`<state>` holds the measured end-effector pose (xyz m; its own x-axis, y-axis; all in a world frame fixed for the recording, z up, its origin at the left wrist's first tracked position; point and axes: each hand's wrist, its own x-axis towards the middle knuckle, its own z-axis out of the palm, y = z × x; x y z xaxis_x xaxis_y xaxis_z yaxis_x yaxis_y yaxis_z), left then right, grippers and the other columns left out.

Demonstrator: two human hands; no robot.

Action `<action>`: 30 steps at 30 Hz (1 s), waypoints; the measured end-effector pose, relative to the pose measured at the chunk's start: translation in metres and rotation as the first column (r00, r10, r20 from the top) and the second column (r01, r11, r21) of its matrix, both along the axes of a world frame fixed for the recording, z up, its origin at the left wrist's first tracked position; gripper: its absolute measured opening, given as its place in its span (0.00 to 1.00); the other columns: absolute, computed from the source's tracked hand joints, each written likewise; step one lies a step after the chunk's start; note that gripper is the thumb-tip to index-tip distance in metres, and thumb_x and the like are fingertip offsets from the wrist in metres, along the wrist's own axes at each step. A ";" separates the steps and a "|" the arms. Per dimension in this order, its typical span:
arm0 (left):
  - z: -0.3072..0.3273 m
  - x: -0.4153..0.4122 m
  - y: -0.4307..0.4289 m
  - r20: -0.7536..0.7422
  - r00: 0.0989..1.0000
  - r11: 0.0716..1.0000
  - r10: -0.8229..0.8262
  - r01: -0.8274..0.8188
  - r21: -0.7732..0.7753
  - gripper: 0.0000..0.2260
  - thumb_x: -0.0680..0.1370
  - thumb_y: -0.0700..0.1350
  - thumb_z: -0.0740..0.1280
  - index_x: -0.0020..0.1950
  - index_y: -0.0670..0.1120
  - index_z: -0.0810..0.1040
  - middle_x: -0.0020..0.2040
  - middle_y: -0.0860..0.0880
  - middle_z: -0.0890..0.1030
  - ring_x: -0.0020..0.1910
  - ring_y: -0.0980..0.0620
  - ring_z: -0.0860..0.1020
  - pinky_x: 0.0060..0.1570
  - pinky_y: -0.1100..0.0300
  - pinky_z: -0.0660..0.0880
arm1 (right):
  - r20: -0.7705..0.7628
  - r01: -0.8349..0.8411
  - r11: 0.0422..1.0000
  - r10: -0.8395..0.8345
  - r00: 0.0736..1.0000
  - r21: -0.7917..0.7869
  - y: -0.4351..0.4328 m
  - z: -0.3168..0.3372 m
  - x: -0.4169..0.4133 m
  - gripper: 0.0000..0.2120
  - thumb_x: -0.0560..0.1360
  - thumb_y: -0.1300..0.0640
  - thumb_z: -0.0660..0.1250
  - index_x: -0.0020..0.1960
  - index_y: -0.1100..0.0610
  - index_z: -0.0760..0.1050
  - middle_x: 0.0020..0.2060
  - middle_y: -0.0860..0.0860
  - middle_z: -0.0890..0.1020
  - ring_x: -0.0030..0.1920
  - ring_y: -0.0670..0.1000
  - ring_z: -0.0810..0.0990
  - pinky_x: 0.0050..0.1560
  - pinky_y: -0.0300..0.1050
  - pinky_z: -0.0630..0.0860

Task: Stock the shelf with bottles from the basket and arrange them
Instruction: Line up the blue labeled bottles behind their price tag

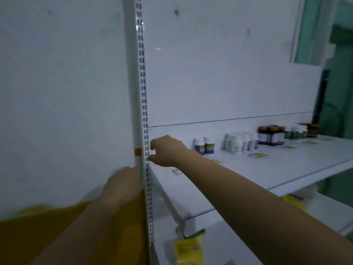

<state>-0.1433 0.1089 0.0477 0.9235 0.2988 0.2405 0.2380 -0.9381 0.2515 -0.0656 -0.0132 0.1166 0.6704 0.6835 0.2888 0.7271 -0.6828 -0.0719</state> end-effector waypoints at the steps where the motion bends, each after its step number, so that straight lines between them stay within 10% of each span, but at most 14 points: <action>1: 0.005 0.010 -0.024 0.010 0.999 0.999 -0.047 0.047 -0.011 0.16 0.79 0.49 0.60 0.65 0.46 0.71 0.65 0.47 0.74 0.61 0.47 0.74 0.59 0.55 0.72 | -0.002 0.044 0.999 -0.044 0.999 0.008 -0.028 0.005 0.005 0.17 0.78 0.51 0.62 0.63 0.58 0.72 0.58 0.56 0.76 0.55 0.57 0.77 0.50 0.47 0.75; 17: 0.018 0.173 -0.332 0.016 0.957 0.957 -0.291 0.291 0.018 0.19 0.78 0.50 0.62 0.67 0.45 0.70 0.64 0.44 0.74 0.60 0.45 0.74 0.58 0.52 0.73 | -0.028 0.414 0.910 -0.413 0.910 0.023 -0.368 -0.008 0.119 0.16 0.77 0.56 0.61 0.63 0.59 0.72 0.58 0.56 0.76 0.55 0.56 0.77 0.51 0.48 0.76; 30: 0.017 0.232 -0.316 0.036 0.996 0.995 -0.080 0.078 0.064 0.16 0.79 0.48 0.61 0.64 0.43 0.70 0.58 0.44 0.75 0.54 0.46 0.76 0.53 0.53 0.75 | -0.056 0.225 0.973 -0.222 0.973 0.053 -0.337 -0.012 0.227 0.16 0.76 0.56 0.63 0.62 0.58 0.74 0.58 0.56 0.78 0.55 0.56 0.78 0.52 0.47 0.76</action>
<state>0.0884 -0.2073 0.0643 0.9333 0.2083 0.2927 0.1536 -0.9679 0.1990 0.1618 -0.3502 0.1048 0.8189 0.4972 0.2867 0.5508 -0.8212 -0.1491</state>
